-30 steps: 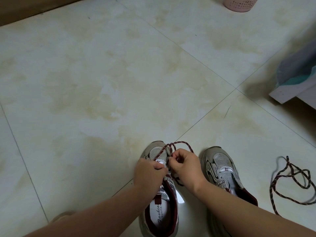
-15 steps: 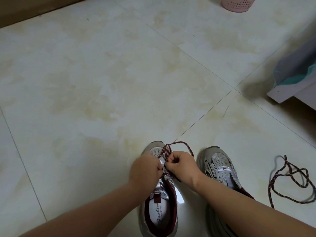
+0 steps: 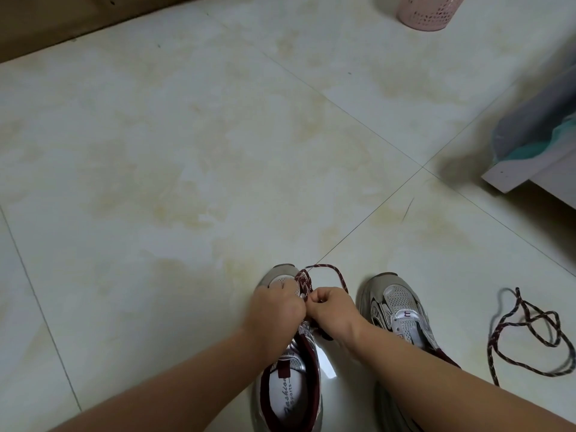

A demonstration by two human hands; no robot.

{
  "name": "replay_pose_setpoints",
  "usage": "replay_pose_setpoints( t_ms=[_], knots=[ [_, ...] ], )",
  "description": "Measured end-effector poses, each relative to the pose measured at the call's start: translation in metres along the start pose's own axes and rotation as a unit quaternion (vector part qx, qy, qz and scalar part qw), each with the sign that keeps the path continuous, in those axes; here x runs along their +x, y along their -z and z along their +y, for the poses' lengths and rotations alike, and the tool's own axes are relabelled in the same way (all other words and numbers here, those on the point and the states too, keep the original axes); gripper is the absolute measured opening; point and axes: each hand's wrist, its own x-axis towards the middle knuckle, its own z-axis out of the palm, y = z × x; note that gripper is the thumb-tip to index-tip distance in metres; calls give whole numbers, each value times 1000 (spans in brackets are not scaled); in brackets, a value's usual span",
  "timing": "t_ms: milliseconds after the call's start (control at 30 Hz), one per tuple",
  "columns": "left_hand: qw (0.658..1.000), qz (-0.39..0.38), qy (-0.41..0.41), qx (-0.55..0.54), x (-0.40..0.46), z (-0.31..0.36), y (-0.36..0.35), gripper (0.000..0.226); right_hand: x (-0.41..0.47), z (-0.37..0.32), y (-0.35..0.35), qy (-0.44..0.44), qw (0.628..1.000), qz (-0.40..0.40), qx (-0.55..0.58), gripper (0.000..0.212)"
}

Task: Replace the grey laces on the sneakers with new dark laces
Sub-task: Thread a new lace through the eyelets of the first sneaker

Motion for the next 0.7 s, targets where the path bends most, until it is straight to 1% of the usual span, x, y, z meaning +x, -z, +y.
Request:
replay_pose_setpoints(
  t_ms=[67, 233, 367, 433, 467, 500, 533, 567, 600, 633, 667, 700],
  knots=[
    [999, 23, -27, 31, 0, 1, -3, 10, 2, -2, 0, -9, 1000, 1, -13, 33],
    [995, 36, -41, 79, 7, 5, -18, 14, 2, -4, 3, -12, 999, -20, -30, 33],
    [989, 10, -89, 113, 13, -3, -8, 12, 1, -2, 6, -2, 998, -46, -40, 26],
    [983, -28, -134, 121, 15, -10, 3, 19, 1, 0, 7, -13, 997, -58, -41, 20],
    [978, -73, -160, 108, 16, -14, 12, 16, 2, 2, 7, -20, 997, -66, -38, 21],
    [967, -127, -187, 120, 17, -18, 15, 11, 1, 3, 7, -27, 996, -73, -34, 23],
    [956, -156, -208, 137, 19, -20, 15, 18, 0, 3, 7, -31, 996, -77, -27, 23],
    [947, -191, -217, 141, 19, -25, 17, 25, -1, 2, 7, -36, 996, -84, -18, 24],
    [948, -197, -211, 136, 19, -27, 21, 26, -4, 1, 7, -39, 995, -93, -10, 25],
    [951, -173, -209, 148, 19, -29, 21, 20, -8, -1, 7, -41, 994, -106, -7, 28],
    [950, -120, -233, 167, 17, -31, 22, 11, -11, -4, 6, -40, 992, -117, -15, 34],
    [944, -106, -253, 183, 16, -33, 24, 7, -14, -6, 5, -40, 991, -124, -31, 41]
  ],
)
